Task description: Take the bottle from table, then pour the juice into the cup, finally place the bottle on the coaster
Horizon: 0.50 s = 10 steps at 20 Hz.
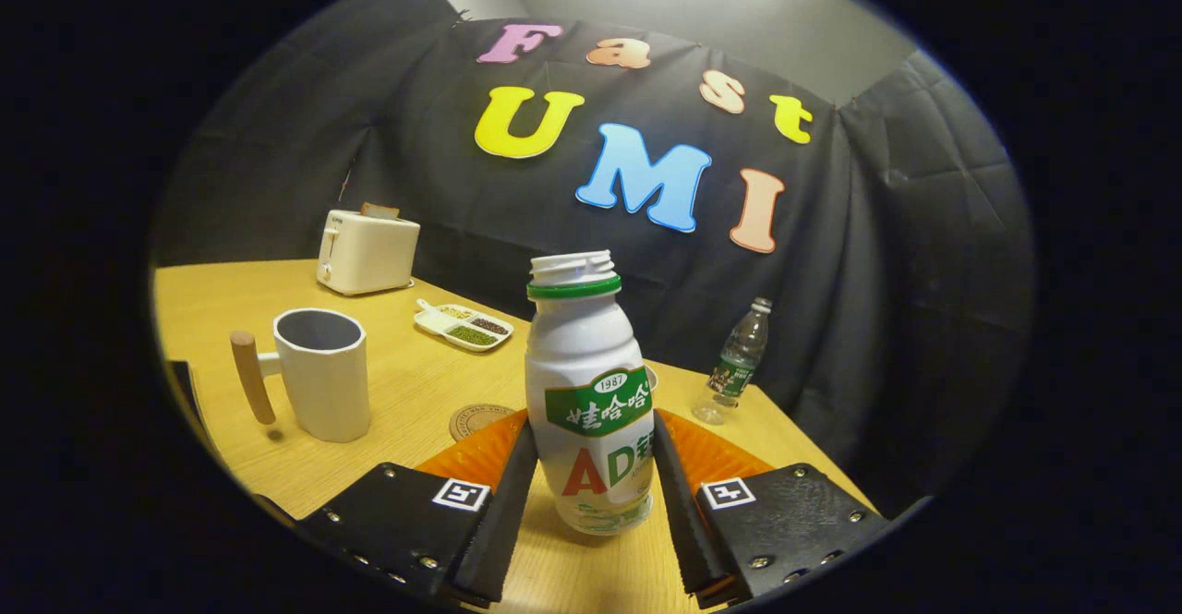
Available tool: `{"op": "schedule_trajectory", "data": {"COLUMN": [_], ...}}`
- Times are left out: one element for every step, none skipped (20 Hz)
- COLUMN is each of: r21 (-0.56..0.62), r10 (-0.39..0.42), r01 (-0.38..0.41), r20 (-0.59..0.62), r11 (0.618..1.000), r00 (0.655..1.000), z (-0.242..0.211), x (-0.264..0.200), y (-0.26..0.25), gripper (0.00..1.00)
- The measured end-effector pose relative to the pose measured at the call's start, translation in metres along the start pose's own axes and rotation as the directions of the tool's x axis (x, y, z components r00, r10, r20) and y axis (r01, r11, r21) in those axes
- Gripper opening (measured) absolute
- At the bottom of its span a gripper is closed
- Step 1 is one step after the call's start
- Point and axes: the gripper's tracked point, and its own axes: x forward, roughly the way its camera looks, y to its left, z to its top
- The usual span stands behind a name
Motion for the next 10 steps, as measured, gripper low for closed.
{"op": "schedule_trajectory", "data": {"r21": [-0.038, -0.076, -0.114, -0.152, -0.191, -0.228, -0.265, -0.299, -0.325, -0.348], "r10": [-0.008, -0.016, -0.027, -0.037, -0.048, -0.056, -0.064, -0.068, -0.07, -0.068], "r01": [0.008, 0.017, 0.028, 0.039, 0.051, 0.061, 0.071, 0.077, 0.082, 0.083], "r20": [0.004, 0.007, 0.011, 0.015, 0.022, 0.03, 0.036, 0.043, 0.049, 0.054], "r11": [0.999, 0.997, 0.993, 0.988, 0.98, 0.972, 0.962, 0.951, 0.942, 0.934], "r00": [1.0, 1.0, 1.0, 0.999, 0.999, 0.998, 0.997, 0.997, 0.996, 0.996], "z": [0.004, 0.006, 0.009, 0.012, 0.016, 0.019, 0.023, 0.025, 0.027, 0.029], "x": [0.001, 0.002, 0.003, 0.004, 0.004, 0.004, 0.004, 0.005, 0.005, 0.006], "y": [0.003, 0.004, 0.006, 0.007, 0.008, 0.009, 0.011, 0.013, 0.015, 0.017], "gripper": [0.69, 0.69, 0.69, 0.69, 0.69, 0.69, 0.69, 0.69, 0.69, 0.69]}}
